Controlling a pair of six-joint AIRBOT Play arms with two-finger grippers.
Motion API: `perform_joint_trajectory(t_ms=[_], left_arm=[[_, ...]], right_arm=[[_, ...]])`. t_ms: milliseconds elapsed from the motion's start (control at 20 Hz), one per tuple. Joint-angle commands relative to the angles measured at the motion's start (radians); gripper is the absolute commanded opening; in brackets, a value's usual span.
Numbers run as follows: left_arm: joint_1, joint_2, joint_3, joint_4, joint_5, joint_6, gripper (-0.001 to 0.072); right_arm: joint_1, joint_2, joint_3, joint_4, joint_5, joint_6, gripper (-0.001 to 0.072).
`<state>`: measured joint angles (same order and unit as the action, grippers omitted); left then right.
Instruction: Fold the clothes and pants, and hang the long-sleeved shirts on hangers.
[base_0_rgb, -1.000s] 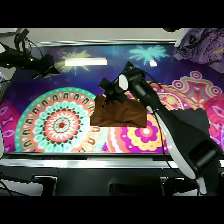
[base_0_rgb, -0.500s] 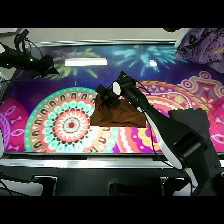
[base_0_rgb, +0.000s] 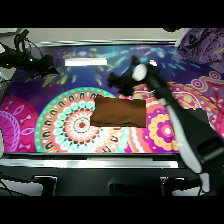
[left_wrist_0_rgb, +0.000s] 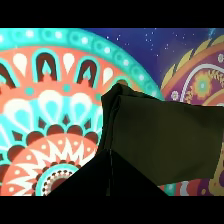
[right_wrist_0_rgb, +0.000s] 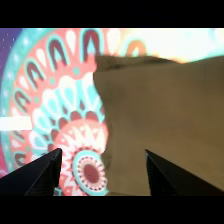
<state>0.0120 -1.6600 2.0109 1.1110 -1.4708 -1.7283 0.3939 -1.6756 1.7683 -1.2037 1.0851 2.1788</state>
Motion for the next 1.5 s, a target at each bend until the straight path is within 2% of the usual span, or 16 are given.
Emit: perform_joint_trajectory(t_ms=[0,150,400,600,650,950,1150,1200,1250,1350,1450], left_arm=[[0.002,-0.001,0.000,0.001,0.001,0.000,0.0016],[0.009,0.000,0.000,0.000,0.000,0.000,0.0016],[0.019,-0.001,0.000,0.000,-0.001,0.000,0.0016],[0.019,-0.001,0.000,0.000,-0.001,0.000,0.0016],[0.019,-0.001,0.000,0.000,-0.001,0.000,0.0016],[0.018,-0.001,0.000,0.000,0.000,0.000,0.0017],[0.018,-0.001,0.000,0.000,0.000,0.000,0.0016],[0.018,-0.001,0.000,0.000,0.000,0.000,0.0016],[0.018,-0.001,0.000,0.000,0.000,0.000,0.0016],[0.018,-0.001,0.000,0.000,0.000,0.000,0.0017],[0.018,-0.001,0.000,0.000,0.000,0.000,0.0016]], right_arm=[[-0.236,0.093,0.000,0.040,0.216,-0.286,0.0596],[-0.466,0.095,-0.054,0.091,0.353,-0.492,0.0592],[-0.649,0.092,-0.443,0.400,0.282,-0.786,0.0591],[-0.645,0.091,-0.687,0.485,0.112,-0.932,0.0578],[-0.645,0.091,-0.724,0.515,0.074,-0.969,0.0552],[-0.619,0.013,-0.753,0.644,0.008,-1.046,0.0528],[-0.557,-0.008,-0.752,0.668,-0.046,-1.054,0.0395],[-0.539,-0.008,-0.752,0.671,-0.054,-1.054,0.0312],[-0.523,-0.007,-0.748,0.672,-0.057,-1.053,0.0192],[-0.509,-0.007,-0.734,0.674,-0.042,-1.039,0.0036],[-0.512,0.003,-0.694,0.680,-0.006,-1.014,0.0035]])
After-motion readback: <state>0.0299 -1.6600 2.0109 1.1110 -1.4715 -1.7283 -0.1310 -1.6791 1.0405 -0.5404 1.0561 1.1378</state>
